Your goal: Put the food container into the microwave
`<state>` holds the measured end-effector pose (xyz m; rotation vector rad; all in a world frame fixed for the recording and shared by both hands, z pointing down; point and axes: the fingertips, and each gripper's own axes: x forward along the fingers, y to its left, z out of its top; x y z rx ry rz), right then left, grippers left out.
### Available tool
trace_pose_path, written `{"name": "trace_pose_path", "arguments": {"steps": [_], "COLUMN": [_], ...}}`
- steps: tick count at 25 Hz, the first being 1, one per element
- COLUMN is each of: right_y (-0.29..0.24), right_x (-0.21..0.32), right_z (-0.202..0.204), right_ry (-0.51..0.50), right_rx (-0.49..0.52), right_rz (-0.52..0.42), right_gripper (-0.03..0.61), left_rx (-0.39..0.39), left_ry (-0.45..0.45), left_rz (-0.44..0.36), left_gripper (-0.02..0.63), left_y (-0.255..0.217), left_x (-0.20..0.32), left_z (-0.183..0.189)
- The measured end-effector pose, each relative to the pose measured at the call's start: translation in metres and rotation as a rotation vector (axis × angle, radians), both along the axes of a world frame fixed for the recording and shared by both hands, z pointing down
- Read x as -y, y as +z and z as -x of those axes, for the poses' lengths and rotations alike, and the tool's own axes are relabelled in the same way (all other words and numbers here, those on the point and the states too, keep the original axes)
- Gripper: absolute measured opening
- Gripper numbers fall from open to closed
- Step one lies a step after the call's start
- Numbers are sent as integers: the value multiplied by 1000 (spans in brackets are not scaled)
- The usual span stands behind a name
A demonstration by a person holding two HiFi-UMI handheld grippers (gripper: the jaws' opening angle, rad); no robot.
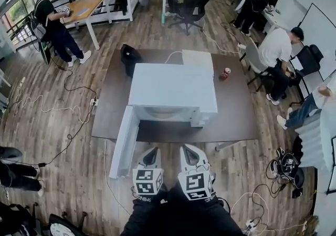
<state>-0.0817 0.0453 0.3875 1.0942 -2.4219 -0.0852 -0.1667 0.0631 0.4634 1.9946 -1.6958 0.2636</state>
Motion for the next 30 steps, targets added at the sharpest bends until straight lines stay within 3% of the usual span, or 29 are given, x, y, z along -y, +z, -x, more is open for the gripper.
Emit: {"name": "trace_pose_path", "arguments": {"steps": [12,30], "right_y": [-91,-131], "right_x": [28,59], "right_z": [-46,-71], "right_ry": [63,96], "right_rx": [231,333], "right_rz": [-74,-152], "right_gripper": [23,23], "left_rx": [22,51], "left_ry": [63,99], "left_rz": [-180,-291], "left_gripper": [34,34], "left_y": [-105,-156], "left_x": [36,70], "left_z": [-48,-68]}}
